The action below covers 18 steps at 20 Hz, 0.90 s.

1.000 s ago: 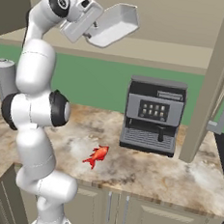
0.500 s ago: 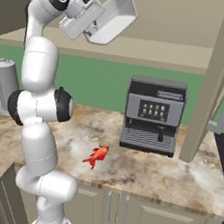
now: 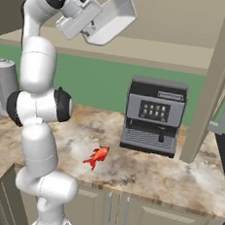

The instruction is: Retrieve the tupperware from the cabinet, then place the raw meat into the tupperware to avoid contamination.

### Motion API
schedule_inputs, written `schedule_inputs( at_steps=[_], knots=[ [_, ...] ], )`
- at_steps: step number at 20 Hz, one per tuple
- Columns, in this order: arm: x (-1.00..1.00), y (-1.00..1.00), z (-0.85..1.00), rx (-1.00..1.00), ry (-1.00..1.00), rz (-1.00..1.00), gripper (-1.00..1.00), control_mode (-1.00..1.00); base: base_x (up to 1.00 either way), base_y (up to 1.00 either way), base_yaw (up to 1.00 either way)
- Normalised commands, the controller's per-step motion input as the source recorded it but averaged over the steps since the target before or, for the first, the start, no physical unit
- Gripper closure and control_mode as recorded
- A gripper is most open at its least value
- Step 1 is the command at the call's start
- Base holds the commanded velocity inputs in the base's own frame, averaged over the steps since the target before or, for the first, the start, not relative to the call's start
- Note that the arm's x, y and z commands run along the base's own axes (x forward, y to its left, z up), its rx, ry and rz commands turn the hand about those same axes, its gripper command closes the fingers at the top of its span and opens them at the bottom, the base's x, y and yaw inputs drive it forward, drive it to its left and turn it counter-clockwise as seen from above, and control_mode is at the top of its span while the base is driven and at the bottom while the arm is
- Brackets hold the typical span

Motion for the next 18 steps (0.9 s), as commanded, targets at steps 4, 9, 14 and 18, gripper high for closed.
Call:
schedule_inputs(
  at_steps=[4,9,14,18],
  knots=[
    [-0.27,0.14,0.14,-0.01,0.0,-0.03,1.0,-1.0,0.0,0.0,0.0],
    [-0.35,0.1,0.11,0.0,0.0,-0.03,1.0,-1.0,0.0,0.0,0.0],
    [-0.58,0.02,0.01,0.0,0.01,-0.05,1.0,-1.0,0.0,0.0,0.0],
    [-0.75,0.08,0.0,0.0,0.0,-0.05,1.0,-1.0,0.0,0.0,0.0]
  ],
)
